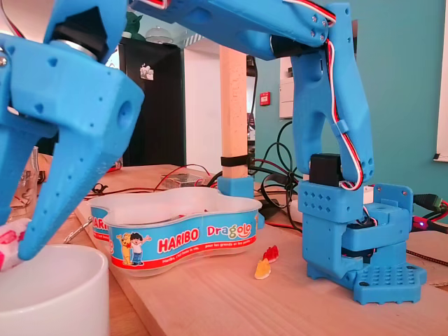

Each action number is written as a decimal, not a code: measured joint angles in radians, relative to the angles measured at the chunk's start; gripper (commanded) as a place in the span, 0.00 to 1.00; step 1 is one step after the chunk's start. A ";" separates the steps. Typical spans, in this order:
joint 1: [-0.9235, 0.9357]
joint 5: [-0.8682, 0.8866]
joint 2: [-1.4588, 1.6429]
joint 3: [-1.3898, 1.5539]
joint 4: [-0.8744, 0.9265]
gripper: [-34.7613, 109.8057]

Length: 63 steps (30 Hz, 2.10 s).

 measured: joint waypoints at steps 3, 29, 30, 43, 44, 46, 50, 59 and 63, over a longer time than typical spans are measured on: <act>0.000 -0.009 0.000 0.000 0.009 0.23; -0.005 -0.011 0.000 0.000 0.011 0.34; -0.005 -0.011 0.000 0.000 0.011 0.34; -0.005 -0.011 -0.011 -0.002 0.011 0.33; -0.005 -0.011 -0.015 0.000 0.011 0.33; -0.005 -0.011 -0.014 -0.002 0.011 0.31; -0.003 -0.011 -0.014 -0.002 0.011 0.26; 0.000 -0.011 -0.014 -0.003 0.011 0.22; 0.000 -0.011 -0.006 -0.028 0.011 0.22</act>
